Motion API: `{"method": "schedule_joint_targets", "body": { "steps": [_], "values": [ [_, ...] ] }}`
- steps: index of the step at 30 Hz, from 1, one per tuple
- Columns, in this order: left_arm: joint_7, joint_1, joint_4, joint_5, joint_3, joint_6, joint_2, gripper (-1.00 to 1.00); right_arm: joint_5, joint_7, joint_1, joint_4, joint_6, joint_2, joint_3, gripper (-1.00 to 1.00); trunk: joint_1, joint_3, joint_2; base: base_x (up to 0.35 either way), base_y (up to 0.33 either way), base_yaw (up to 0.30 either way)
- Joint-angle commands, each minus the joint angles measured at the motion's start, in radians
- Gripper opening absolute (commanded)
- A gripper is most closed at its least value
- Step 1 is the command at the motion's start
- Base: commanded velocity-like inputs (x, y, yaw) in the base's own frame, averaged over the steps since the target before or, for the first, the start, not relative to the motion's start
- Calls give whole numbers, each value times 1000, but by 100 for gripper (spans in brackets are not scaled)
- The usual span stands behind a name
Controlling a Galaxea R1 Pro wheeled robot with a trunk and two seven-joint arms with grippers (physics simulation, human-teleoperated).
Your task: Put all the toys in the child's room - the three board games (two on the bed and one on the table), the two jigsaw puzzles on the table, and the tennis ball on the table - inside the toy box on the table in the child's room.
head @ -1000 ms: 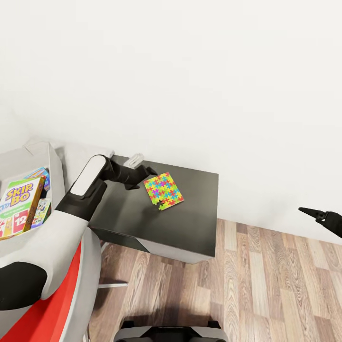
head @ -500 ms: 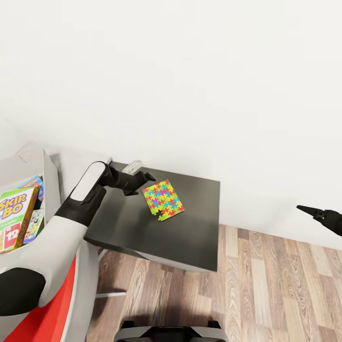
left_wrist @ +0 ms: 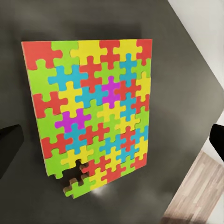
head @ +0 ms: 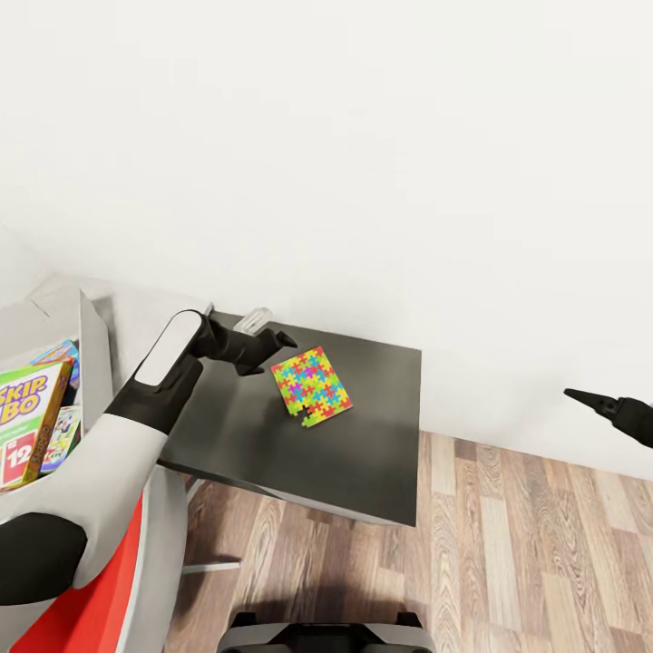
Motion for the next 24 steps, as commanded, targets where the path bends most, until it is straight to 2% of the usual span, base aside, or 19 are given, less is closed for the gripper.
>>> {"method": "schedule_joint_targets", "body": {
  "steps": [1,24],
  "values": [
    [10,-1,-1,10,-2,-2,0,100,9,11,0,-4,4,0,-1,100,1,-2,-2,13,0,0],
    [9,-1,0,11,-1,-3,-1,100,9,12,3,-22,4,0,0,100,1,-27,-2,4,0,0]
  ]
}}
